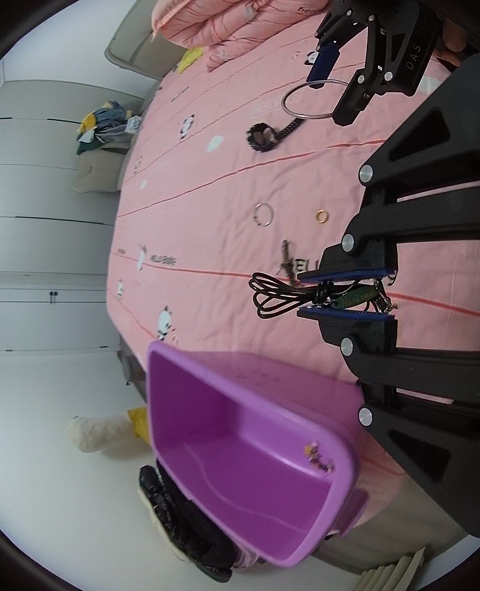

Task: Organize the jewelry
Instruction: 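Lift and carry the keychain and silver hoop over the purple basin, then open the left tool to drop the keychain while the right tool drops the hoop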

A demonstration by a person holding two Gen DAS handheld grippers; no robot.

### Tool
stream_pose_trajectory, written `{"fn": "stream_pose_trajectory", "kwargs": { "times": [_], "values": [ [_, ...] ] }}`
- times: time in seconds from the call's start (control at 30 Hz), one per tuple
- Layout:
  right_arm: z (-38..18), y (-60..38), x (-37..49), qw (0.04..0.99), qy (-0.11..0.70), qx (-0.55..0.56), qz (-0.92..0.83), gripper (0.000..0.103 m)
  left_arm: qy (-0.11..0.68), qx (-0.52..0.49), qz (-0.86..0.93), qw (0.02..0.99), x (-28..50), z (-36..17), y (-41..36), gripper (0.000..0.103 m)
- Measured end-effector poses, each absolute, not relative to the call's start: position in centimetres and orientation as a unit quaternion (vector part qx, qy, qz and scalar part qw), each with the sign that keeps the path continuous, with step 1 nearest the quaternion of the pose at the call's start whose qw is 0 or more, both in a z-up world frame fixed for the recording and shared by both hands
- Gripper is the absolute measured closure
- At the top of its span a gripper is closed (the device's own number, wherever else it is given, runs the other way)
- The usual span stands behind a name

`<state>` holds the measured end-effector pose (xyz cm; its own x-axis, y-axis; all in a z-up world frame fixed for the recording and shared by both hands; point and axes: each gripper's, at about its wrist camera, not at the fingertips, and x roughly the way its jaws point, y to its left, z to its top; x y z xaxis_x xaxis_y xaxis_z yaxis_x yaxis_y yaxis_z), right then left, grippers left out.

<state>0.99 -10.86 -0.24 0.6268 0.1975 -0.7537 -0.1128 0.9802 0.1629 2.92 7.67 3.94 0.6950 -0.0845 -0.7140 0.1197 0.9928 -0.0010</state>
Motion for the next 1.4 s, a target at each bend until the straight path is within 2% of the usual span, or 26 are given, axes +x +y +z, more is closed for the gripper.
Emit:
{"fn": "stream_pose_trajectory", "kwargs": {
  "times": [0.7, 1.17, 1.4],
  "values": [
    [8.0, 1.2, 7.3, 0.909, 0.363, 0.009, 0.205, 0.031, 0.350, -0.006, 0.046, 0.936, 5.1, 9.9, 19.2, 0.090],
    [8.9, 10.6, 14.0, 0.885, 0.373, -0.003, 0.278, 0.031, 0.372, -0.058, 0.122, 0.918, 8.5, 8.1, 27.3, 0.090],
    [7.1, 13.7, 17.4, 0.870, 0.403, -0.015, 0.284, 0.031, 0.394, -0.080, 0.146, 0.904, 10.1, 6.0, 29.3, 0.090]
  ]
}}
